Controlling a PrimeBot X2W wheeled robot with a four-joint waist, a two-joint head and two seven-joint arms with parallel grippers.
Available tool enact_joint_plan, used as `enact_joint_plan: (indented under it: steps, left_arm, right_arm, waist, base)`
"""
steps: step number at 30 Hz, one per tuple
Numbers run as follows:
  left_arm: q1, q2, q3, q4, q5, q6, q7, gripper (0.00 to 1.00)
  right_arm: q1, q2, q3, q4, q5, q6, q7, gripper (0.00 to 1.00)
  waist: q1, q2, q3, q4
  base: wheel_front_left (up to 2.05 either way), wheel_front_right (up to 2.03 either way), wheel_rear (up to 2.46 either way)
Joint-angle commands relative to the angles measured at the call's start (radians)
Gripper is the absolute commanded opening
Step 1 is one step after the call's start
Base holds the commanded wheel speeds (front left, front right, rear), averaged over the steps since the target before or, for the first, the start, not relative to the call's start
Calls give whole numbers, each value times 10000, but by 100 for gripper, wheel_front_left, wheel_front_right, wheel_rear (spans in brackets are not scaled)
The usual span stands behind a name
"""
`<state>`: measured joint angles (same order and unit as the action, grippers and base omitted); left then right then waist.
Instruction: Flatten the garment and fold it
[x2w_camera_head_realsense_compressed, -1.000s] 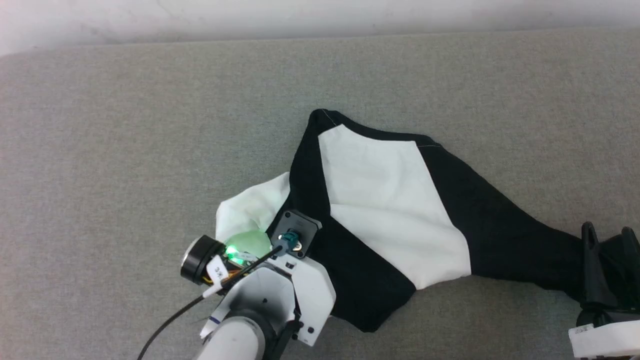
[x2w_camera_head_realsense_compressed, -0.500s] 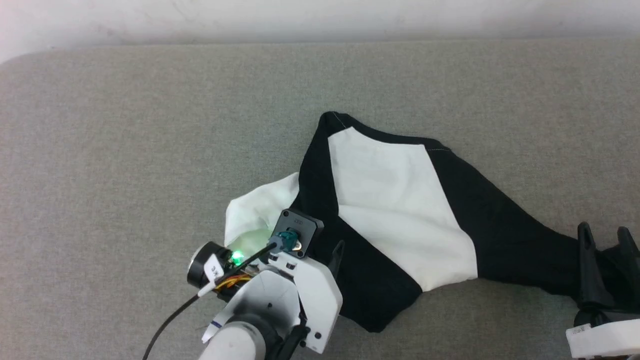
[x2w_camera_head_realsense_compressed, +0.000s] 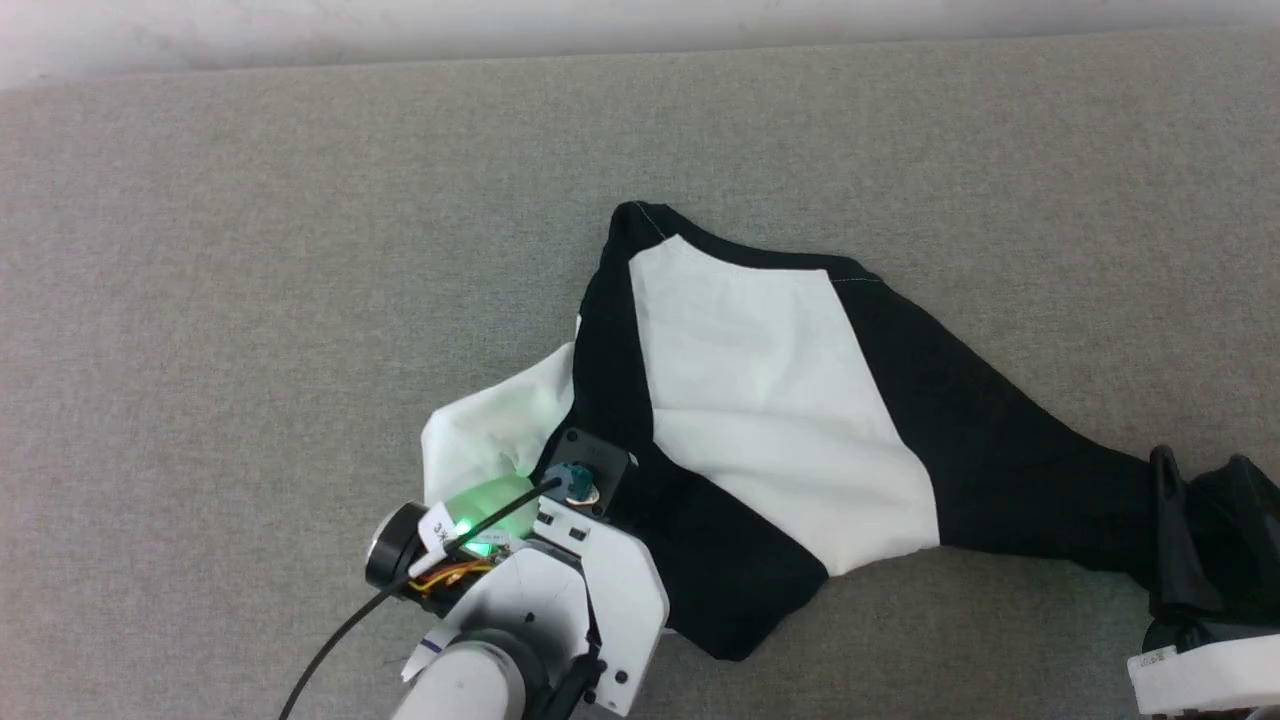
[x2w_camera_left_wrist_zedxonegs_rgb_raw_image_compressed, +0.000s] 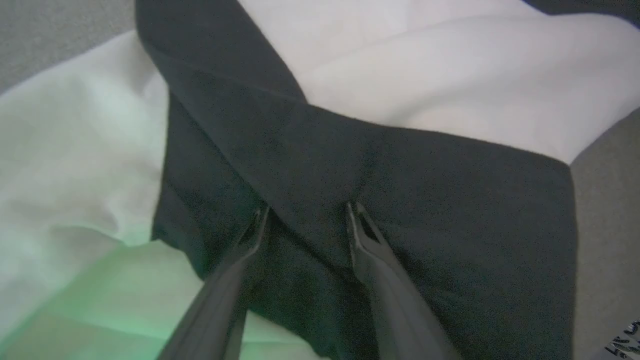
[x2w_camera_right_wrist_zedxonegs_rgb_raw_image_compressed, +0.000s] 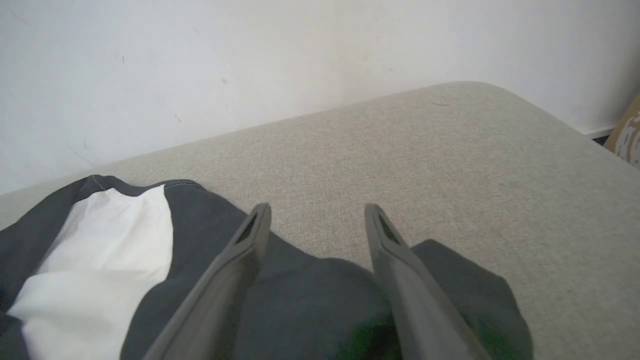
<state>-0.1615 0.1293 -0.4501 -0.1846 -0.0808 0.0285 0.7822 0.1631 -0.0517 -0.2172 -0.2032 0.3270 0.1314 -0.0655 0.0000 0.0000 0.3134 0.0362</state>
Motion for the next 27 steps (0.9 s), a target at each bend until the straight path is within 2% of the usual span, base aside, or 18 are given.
enact_joint_plan:
  steps: [1, 6, 9, 13, 15, 20, 27]
  left_arm:
    - [-57, -9, -4, 31, -128, 2, -127, 0]
    - [-202, -235, 108, -312, -498, 82, -673, 0]
    - [-265, -467, 259, -847, -1165, 161, -928, 0]
    - [-271, -680, 757, -1830, -2466, 535, -1293, 0]
    - [-255, -704, 935, -2094, -2757, 667, -1401, 0]
    - [129, -748, 2248, -3239, -3904, 1442, -1909, 0]
    - [1515, -729, 4979, -3690, -5388, 2365, -2740, 0]
  right_arm:
    - [-174, 14, 31, 38, 83, -7, -90, 100]
    - [-197, 14, -15, 138, 104, -7, -131, 100]
    - [-177, 14, -56, 194, 82, -7, -107, 100]
    - [-146, 14, -68, 213, 55, -7, -33, 100]
    - [-131, 14, -79, 212, 55, -7, -12, 100]
    - [-8, 15, -158, 175, 63, -7, 91, 100]
    - [147, 15, -277, 48, 73, -7, 201, 100]
  waist:
    - [0, 0, 31, -18]
    - [0, 0, -14, 61]
    - [0, 0, -141, 150]
    - [0, 0, -382, 241]
    - [0, 0, -443, 265]
    - [0, 0, -712, 348]
    - [0, 0, -828, 421]
  base:
    - [0, 0, 0]
    - [0, 0, 0]
    - [0, 0, 0]
    - [0, 0, 0]
    - [0, 0, 0]
    - [0, 0, 0]
    - [0, 0, 0]
